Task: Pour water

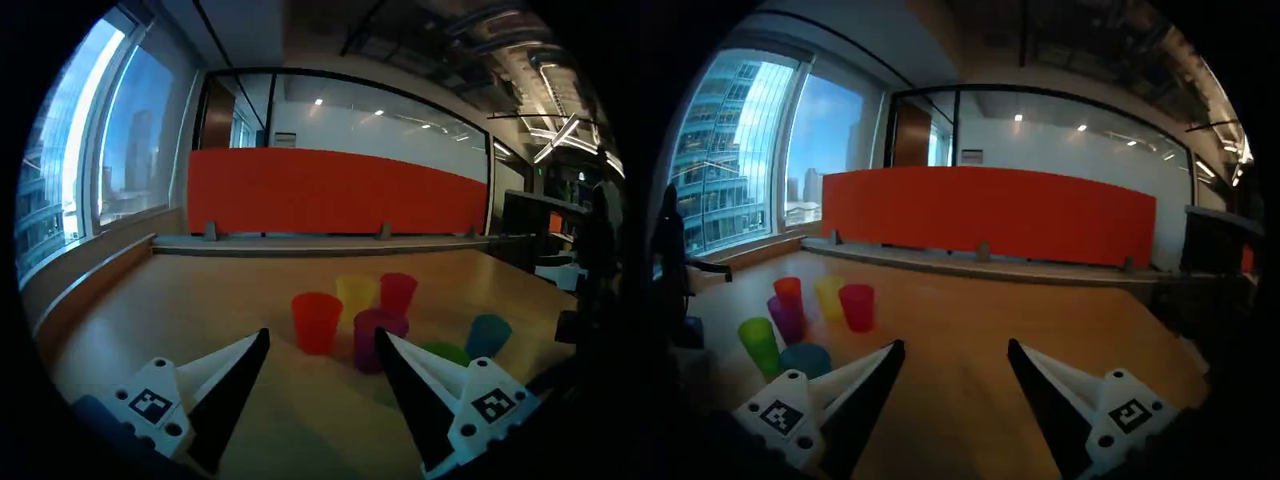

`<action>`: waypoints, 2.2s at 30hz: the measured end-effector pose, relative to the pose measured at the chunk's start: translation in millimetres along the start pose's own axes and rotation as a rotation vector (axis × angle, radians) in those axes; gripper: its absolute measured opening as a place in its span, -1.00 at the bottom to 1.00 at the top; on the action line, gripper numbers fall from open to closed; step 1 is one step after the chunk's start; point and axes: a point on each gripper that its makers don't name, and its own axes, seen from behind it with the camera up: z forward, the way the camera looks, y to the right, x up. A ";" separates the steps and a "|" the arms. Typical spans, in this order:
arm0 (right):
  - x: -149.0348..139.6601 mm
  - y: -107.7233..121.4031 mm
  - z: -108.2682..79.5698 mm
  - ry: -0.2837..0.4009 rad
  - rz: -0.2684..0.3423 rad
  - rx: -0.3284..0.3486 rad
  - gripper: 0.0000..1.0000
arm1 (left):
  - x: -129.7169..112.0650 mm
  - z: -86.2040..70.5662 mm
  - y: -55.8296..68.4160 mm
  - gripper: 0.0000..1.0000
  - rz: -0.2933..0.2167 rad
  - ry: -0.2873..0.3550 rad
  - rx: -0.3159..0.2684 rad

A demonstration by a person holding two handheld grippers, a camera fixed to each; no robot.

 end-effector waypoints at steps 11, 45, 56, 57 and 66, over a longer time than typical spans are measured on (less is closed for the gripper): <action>32.9 11.2 -0.3 0.096 0.012 -0.088 0.99 | 45.8 -3.6 1.7 0.93 0.038 0.117 0.046; 56.7 25.1 -20.0 0.163 0.046 -0.191 1.00 | 32.8 -6.0 -23.7 0.94 0.074 0.224 0.230; 52.2 22.4 -21.5 0.148 0.043 -0.203 1.00 | 14.9 4.9 -33.9 0.93 0.051 0.222 0.244; 52.0 22.2 -21.4 0.147 0.042 -0.203 1.00 | 13.2 6.0 -34.5 0.94 0.050 0.220 0.245; 53.7 23.0 -21.4 0.145 0.041 -0.205 0.99 | 6.0 14.7 -32.8 0.93 0.060 0.219 0.240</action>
